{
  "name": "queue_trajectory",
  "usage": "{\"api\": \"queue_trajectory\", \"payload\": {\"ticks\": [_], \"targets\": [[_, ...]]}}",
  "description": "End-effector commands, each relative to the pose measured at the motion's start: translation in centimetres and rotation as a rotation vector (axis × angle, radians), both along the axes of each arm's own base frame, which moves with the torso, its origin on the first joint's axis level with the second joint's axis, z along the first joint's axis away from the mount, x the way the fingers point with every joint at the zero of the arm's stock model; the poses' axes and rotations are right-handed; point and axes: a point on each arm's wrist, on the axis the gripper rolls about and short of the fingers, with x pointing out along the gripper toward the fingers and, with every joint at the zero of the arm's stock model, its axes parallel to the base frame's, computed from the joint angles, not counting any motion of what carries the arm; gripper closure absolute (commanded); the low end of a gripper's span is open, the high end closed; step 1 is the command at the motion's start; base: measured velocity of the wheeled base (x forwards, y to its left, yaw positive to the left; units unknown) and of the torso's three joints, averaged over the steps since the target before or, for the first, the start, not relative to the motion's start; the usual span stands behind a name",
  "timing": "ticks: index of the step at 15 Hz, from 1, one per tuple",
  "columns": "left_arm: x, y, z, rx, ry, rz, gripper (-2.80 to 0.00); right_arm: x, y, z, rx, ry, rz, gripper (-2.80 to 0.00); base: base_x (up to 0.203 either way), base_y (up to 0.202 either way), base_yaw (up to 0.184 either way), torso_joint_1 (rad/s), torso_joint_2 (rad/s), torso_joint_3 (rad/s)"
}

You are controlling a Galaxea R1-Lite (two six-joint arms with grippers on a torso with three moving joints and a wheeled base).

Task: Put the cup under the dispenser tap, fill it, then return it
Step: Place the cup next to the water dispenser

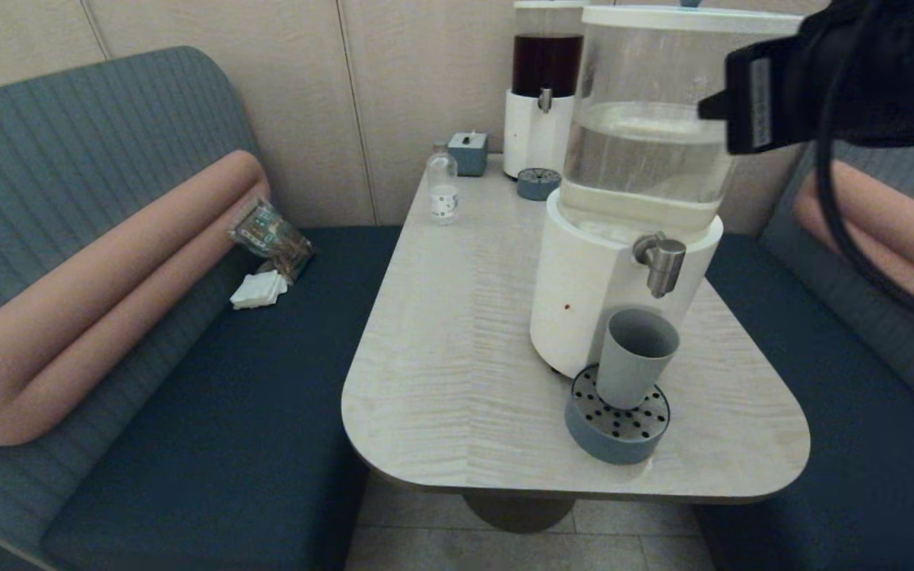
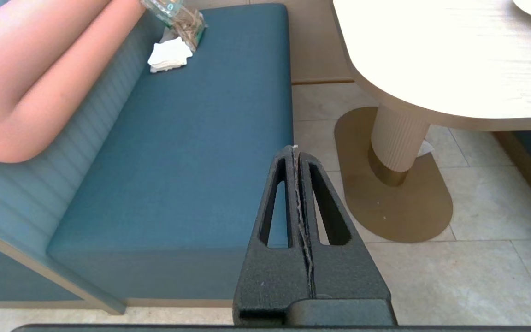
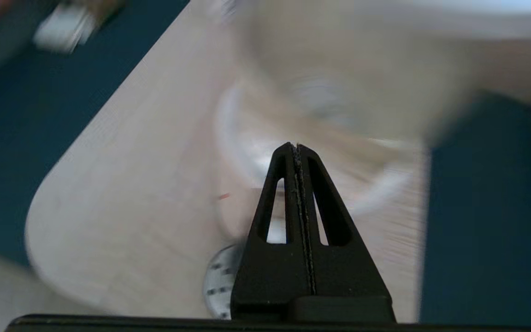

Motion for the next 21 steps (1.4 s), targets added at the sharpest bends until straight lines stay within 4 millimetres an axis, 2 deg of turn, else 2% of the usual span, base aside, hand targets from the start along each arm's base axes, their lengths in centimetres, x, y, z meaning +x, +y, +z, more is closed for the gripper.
{"api": "queue_trajectory", "payload": {"ticks": [1, 4, 6, 8, 12, 15, 18, 21], "targets": [[0.0, 0.0, 0.0, -0.001, -0.002, -0.001, 0.00, -4.9, -4.2, 2.8, 0.076, -0.104, -0.063, 0.00, 0.000, 0.000, 0.000, 0.000, 0.00, 0.000], [0.0, 0.0, 0.0, -0.001, -0.002, -0.001, 0.00, -9.9, -9.9, 3.5, 0.112, -0.192, -0.205, 0.00, 0.000, 0.000, 0.000, 0.000, 0.00, 0.000], [0.0, 0.0, 0.0, -0.001, -0.002, -0.001, 0.00, -13.4, -13.4, 2.7, 0.110, -0.237, -0.302, 0.00, 0.000, 0.000, 0.000, 0.000, 0.00, 0.000], [0.0, 0.0, 0.0, -0.001, -0.002, 0.000, 0.00, -17.1, -15.2, 1.3, 0.112, -0.278, -0.322, 0.00, 0.000, 0.000, 0.000, 0.000, 0.00, 0.000], [0.0, 0.0, 0.0, -0.001, -0.002, -0.001, 0.00, -23.1, -15.9, -3.8, 0.116, -0.303, -0.304, 0.00, 0.000, 0.000, 0.000, 0.000, 0.00, 0.000], [0.0, 0.0, 0.0, -0.001, -0.002, -0.001, 0.00, -25.9, -15.9, -7.8, 0.127, -0.310, -0.294, 0.00, 0.000, 0.000, 0.000, 0.000, 0.00, 0.000], [0.0, 0.0, 0.0, -0.001, -0.002, -0.001, 0.00, -26.8, -15.8, -11.1, 0.134, -0.343, -0.310, 0.00, 0.000, 0.000, 0.000, 0.000, 0.00, 0.000], [0.0, 0.0, 0.0, -0.001, -0.003, -0.001, 0.00, -26.7, -15.0, -13.5, 0.118, -0.390, -0.444, 0.00, 0.000, 0.000, 0.000, 0.000, 0.00, 0.000]]}}
